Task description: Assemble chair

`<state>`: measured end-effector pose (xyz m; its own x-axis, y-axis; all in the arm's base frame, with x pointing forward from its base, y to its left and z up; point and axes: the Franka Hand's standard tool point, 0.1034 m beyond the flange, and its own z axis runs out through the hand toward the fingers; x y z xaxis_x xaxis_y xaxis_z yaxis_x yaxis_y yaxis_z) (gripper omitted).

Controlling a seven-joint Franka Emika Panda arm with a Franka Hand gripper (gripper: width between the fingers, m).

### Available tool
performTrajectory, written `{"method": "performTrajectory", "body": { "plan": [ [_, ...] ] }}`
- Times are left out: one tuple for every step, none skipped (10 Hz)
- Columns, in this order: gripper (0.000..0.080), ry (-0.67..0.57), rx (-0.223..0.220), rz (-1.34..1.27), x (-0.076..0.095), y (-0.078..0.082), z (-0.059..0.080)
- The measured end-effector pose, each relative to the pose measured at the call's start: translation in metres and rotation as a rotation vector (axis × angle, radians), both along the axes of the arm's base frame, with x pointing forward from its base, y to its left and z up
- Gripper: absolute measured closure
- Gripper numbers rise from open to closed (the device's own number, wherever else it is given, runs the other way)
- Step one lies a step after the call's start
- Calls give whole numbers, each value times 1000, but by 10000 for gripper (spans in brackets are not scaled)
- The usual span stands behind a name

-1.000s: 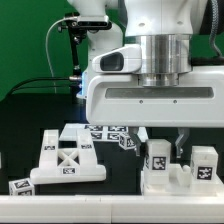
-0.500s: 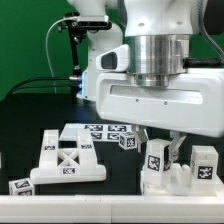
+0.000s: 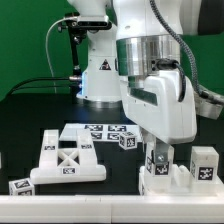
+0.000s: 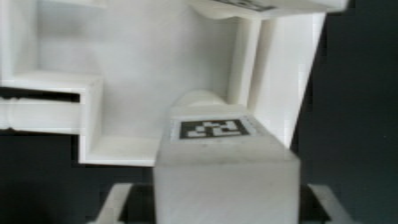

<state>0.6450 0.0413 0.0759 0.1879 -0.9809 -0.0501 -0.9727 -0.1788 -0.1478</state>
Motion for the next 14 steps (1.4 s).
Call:
{"method": "performTrajectory", "body": {
  "plan": [
    [430, -3, -8, 51, 0, 0, 0],
    [430, -10, -32, 199, 0, 2, 1],
    [237, -25, -57, 392, 1, 1, 2],
    [177, -25, -71, 578, -2, 1, 2],
    [177, -16, -73, 668, -5, 4, 1],
    [154, -24, -83, 733, -5, 2, 0],
    [151, -30, -93, 806, -5, 2, 0],
    [151, -33, -109, 897, -5, 1, 0],
    [150, -36, -162, 1159, -5, 3, 0],
    [150, -43, -180, 1242, -3, 4, 1],
    [231, -37, -169, 1165, -4, 3, 0],
    [368, -35, -167, 1147, -4, 3, 0],
    [368, -32, -160, 1096, -4, 3, 0],
    [517, -28, -149, 1008, -4, 4, -1]
  ]
}}
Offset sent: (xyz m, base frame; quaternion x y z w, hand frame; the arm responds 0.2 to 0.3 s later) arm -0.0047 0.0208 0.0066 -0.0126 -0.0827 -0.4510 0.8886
